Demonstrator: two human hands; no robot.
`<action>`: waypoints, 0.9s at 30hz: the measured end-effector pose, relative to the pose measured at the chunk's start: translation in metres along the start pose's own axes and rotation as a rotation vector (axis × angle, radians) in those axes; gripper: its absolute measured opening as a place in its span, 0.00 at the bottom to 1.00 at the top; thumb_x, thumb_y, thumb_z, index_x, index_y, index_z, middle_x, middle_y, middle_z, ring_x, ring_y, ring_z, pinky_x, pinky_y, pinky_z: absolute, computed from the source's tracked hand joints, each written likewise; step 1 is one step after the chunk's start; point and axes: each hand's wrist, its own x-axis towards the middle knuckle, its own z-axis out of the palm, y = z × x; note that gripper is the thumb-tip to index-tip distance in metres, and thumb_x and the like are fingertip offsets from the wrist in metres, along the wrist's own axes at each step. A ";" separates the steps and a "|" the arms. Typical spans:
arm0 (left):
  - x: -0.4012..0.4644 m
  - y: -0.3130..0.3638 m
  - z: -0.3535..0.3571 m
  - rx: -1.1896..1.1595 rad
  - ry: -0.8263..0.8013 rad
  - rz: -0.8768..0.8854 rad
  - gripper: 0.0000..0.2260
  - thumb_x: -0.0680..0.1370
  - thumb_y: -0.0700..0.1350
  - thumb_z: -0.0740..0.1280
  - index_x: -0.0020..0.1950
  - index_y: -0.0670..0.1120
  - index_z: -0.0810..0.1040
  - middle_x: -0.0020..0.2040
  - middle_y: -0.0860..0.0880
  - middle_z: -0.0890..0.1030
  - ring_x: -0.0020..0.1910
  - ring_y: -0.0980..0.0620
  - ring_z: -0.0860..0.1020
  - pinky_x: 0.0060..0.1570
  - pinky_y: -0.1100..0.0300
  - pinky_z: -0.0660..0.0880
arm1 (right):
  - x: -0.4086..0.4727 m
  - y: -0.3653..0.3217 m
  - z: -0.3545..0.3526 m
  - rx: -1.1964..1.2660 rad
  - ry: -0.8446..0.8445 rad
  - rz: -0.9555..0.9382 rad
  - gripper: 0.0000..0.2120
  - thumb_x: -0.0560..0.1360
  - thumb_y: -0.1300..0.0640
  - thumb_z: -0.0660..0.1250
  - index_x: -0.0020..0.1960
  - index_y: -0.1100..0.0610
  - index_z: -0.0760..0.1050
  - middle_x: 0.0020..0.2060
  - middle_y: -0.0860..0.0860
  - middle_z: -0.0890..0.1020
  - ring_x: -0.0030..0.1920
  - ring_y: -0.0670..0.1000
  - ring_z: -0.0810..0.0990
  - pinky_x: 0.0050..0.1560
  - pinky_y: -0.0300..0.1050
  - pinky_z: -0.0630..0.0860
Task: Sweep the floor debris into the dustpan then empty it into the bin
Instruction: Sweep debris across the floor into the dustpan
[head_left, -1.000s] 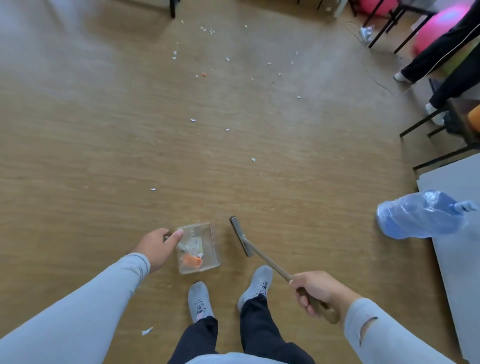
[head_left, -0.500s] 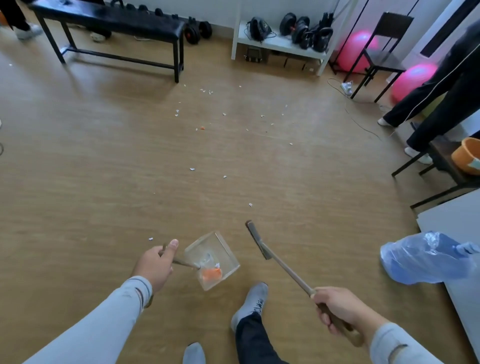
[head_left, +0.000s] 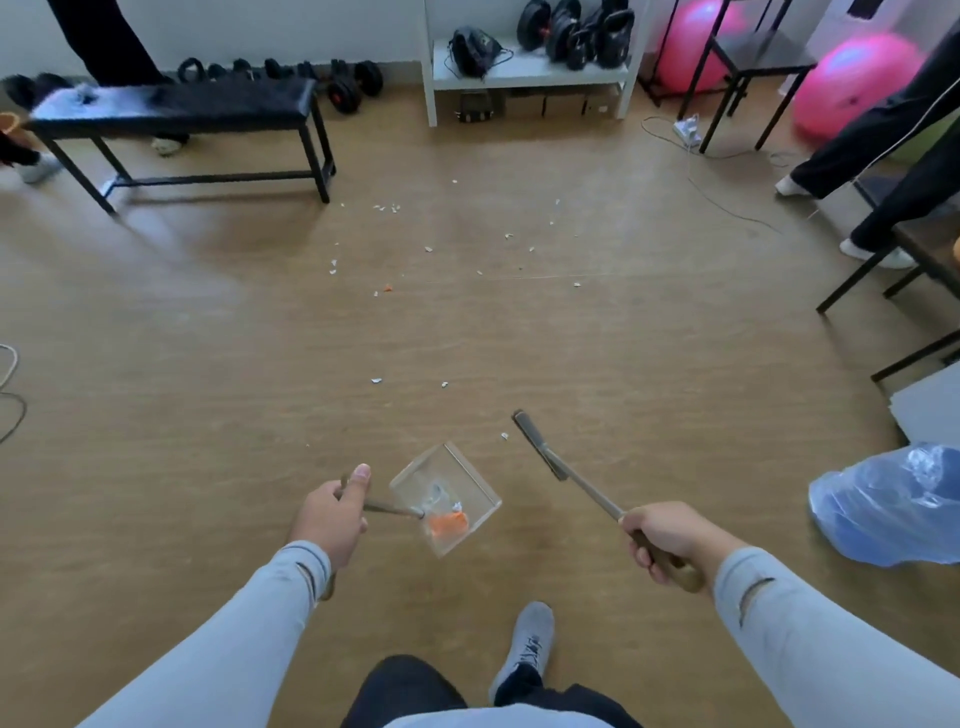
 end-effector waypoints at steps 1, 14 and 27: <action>0.003 0.007 0.003 0.005 -0.004 -0.003 0.26 0.81 0.67 0.60 0.47 0.43 0.77 0.35 0.44 0.83 0.29 0.45 0.75 0.36 0.55 0.74 | 0.004 -0.004 -0.003 0.008 0.000 0.008 0.07 0.79 0.59 0.64 0.44 0.62 0.74 0.26 0.55 0.75 0.22 0.51 0.71 0.22 0.37 0.66; 0.099 0.078 0.018 0.035 -0.117 -0.010 0.25 0.81 0.66 0.60 0.50 0.43 0.78 0.36 0.44 0.85 0.27 0.50 0.76 0.33 0.57 0.74 | 0.019 -0.083 -0.015 0.073 0.044 0.106 0.08 0.79 0.58 0.65 0.49 0.64 0.76 0.24 0.56 0.75 0.20 0.51 0.72 0.22 0.37 0.67; 0.188 0.090 0.053 -0.048 -0.267 -0.120 0.20 0.81 0.64 0.63 0.49 0.46 0.79 0.37 0.45 0.84 0.25 0.49 0.73 0.26 0.60 0.72 | 0.036 -0.177 0.021 -0.042 0.040 0.218 0.08 0.81 0.59 0.63 0.51 0.64 0.76 0.29 0.57 0.75 0.24 0.51 0.70 0.23 0.39 0.66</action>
